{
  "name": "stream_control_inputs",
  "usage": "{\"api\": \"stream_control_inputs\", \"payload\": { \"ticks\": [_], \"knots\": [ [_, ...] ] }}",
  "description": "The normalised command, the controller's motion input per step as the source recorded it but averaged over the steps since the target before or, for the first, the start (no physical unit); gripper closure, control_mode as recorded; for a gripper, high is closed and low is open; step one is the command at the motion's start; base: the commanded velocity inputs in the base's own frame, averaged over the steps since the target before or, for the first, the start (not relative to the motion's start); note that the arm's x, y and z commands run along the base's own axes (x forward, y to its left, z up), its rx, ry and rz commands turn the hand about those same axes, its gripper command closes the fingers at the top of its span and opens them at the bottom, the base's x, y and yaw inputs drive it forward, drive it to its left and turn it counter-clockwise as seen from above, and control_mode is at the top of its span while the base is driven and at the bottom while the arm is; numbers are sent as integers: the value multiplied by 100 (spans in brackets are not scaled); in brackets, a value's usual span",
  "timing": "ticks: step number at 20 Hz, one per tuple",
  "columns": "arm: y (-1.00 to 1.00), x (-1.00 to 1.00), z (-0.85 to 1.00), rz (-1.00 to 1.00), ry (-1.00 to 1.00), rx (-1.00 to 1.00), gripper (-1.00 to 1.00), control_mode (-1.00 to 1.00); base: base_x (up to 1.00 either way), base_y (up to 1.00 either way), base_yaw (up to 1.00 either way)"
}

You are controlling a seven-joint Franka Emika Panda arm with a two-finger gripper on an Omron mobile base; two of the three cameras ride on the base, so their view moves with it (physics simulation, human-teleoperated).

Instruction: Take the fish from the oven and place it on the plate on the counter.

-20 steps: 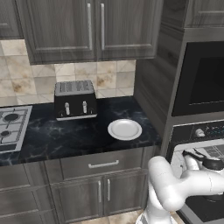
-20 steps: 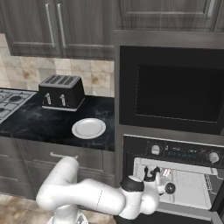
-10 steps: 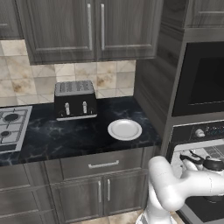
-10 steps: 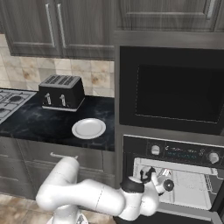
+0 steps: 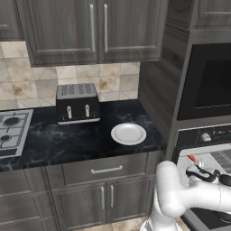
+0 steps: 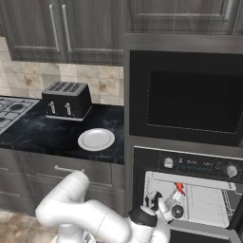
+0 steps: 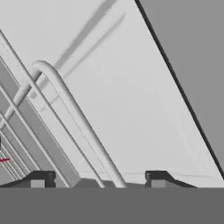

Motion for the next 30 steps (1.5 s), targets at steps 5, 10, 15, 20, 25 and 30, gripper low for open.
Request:
{"api": "stream_control_inputs", "payload": {
  "ticks": [5, 10, 15, 20, 25, 30],
  "knots": [
    [64, -100, -100, 16, 18, 41, 100, -100, 0, 0, 0],
    [84, -100, -100, 7, 25, 27, 100, -100, 0, 0, 0],
    [43, -100, -77, 7, 54, 40, 100, -100, 0, 0, 0],
    [25, -100, -60, 8, 62, 49, 100, -100, 0, 0, 0],
    [27, -100, -58, 7, 63, 47, 100, -100, 0, 0, 0],
    [25, -100, -46, 6, 68, 48, 100, -100, 0, 0, 0]
  ]
}}
